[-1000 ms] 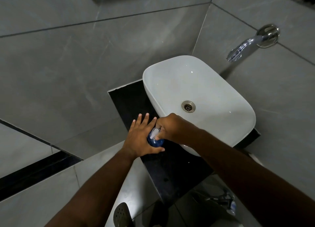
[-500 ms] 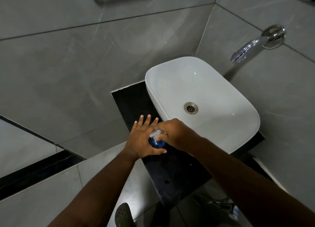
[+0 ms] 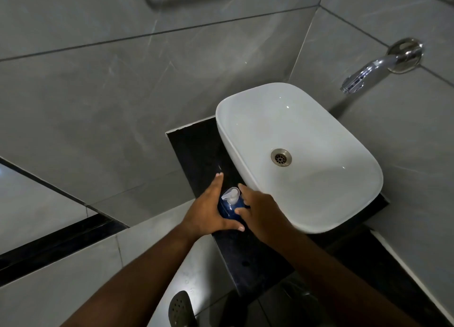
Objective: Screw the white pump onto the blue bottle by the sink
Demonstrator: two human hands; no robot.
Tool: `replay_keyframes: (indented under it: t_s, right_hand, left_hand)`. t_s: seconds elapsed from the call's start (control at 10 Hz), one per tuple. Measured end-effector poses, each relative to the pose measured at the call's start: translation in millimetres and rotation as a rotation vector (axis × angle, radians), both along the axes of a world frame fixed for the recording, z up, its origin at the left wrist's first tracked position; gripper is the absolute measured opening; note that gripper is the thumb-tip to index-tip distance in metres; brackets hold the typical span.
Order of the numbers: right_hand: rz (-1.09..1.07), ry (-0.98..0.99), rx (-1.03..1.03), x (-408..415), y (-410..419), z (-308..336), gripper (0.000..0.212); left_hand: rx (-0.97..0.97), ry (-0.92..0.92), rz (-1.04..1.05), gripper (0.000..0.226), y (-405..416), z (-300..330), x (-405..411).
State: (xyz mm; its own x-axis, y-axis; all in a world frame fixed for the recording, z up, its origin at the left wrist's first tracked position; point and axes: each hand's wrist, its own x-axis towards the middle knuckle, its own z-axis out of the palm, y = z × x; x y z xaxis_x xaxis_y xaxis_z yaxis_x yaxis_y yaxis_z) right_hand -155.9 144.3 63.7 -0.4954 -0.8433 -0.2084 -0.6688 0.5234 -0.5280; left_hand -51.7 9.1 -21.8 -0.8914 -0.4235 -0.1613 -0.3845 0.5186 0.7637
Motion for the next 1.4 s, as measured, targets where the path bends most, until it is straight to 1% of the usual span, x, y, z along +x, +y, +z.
replay_keyframes:
  t_s: [0.1, 0.2, 0.4, 0.5, 0.6, 0.7, 0.8, 0.9, 1.0, 1.1, 1.2, 1.3, 1.4]
  right_hand:
    - [-0.087, 0.006, 0.020, 16.3, 5.8, -22.7, 0.054]
    - [-0.168, -0.060, -0.047, 20.1, 1.9, -31.6, 0.044]
    - [-0.182, -0.069, -0.109, 16.3, -29.2, -43.3, 0.037]
    - [-0.178, -0.063, -0.102, 11.9, -64.3, -45.6, 0.031]
    - [-0.173, -0.172, -0.152, 5.9, -100.9, -31.1, 0.022]
    - [-0.171, -0.162, -0.141, 0.8, -144.6, -27.5, 0.021]
    - [-0.199, -0.126, -0.115, -7.8, -187.5, -35.8, 0.028]
    - [-0.218, -0.149, -0.159, -20.9, -222.7, -40.0, 0.027]
    - [-0.224, -0.179, -0.179, -29.1, -246.3, -39.4, 0.044]
    - [-0.239, -0.158, -0.175, -34.1, -260.4, -44.2, 0.061]
    - [-0.245, -0.157, -0.143, -38.7, -265.9, -38.4, 0.023]
    - [-0.237, -0.154, -0.175, -38.6, -268.2, -42.3, 0.021]
    - [-0.217, -0.149, -0.216, -38.7, -269.5, -36.9, 0.028]
  left_hand:
    - [0.065, 0.062, 0.092, 0.107, 7.5, -6.3, 9.2]
    - [0.083, 0.112, 0.141, 0.071, 8.3, -4.4, 9.9]
    - [0.111, 0.188, 0.196, 0.063, -16.4, -7.9, 7.3]
    - [0.165, 0.220, 0.233, 0.060, -46.1, -10.4, 2.0]
    - [0.231, 0.196, 0.276, 0.064, -83.7, -9.5, -7.2]
    - [0.248, 0.166, 0.329, 0.071, -123.9, -11.1, -15.1]
    - [0.233, 0.141, 0.355, 0.070, -165.3, -9.2, -25.6]
    - [0.211, 0.139, 0.341, 0.078, -202.7, -11.3, -39.1]
    - [0.215, 0.129, 0.339, 0.079, -226.0, -15.7, -49.1]
    - [0.188, 0.120, 0.311, 0.069, -241.4, -19.9, -54.3]
    - [0.155, 0.109, 0.273, 0.063, -250.4, -16.2, -56.9]
    - [0.150, 0.100, 0.279, 0.063, -252.5, -19.1, -59.6]
    - [0.096, 0.056, 0.261, 0.067, -252.8, -9.3, -57.0]
